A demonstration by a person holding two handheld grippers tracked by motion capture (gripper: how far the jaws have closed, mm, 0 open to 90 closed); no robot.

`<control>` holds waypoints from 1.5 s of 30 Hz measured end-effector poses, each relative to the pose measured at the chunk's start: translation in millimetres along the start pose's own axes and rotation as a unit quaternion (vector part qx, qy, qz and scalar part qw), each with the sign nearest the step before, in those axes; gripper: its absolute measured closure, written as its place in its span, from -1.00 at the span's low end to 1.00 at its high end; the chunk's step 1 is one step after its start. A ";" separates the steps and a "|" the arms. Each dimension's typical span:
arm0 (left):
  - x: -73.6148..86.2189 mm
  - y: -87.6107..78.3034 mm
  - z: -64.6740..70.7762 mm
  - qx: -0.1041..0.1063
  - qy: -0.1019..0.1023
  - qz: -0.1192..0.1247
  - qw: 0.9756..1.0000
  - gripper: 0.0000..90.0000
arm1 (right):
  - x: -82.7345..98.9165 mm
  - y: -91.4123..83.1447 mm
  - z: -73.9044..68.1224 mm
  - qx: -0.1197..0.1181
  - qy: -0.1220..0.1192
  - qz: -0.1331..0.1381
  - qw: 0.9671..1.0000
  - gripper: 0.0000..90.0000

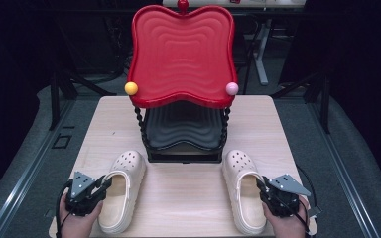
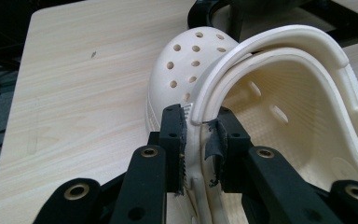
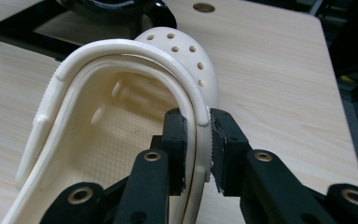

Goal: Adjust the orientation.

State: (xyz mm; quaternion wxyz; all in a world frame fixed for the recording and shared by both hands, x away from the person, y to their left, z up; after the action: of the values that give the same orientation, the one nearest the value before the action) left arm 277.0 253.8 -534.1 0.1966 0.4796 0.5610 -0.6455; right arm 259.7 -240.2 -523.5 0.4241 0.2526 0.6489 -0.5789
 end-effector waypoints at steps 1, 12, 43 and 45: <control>-2.1 -2.6 0.2 0.001 0.002 0.002 1.000 0.69 | -2.2 -4.5 -2.0 0.000 -0.003 0.005 1.000 0.70; -26.2 -37.3 11.4 0.018 0.017 0.041 0.999 0.69 | -24.3 -36.6 -20.6 -0.011 -0.024 0.039 0.999 0.70; -105.8 16.4 61.4 0.050 0.056 0.085 0.994 0.70 | -97.2 6.0 -73.7 -0.058 -0.041 0.084 0.994 0.70; -110.5 21.0 62.7 0.046 0.057 0.087 0.993 0.70 | -102.0 12.4 -74.9 -0.054 -0.041 0.083 0.994 0.70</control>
State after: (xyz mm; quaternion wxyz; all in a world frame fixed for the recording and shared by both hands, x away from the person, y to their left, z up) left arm 319.7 159.0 -458.2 0.1969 0.5713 0.4971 -0.6227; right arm 302.8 -148.8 -446.4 0.5097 0.2582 0.6384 -0.5158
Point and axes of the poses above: each handheld gripper's, and its own axes: y roughly forward along the jaws, x roughly out of its underside, z roughly to its right, the point moved 4 cm from there along y, roughly forward along the jaws, and after that the axes turned 3 degrees about y, right-handed, at the moved point
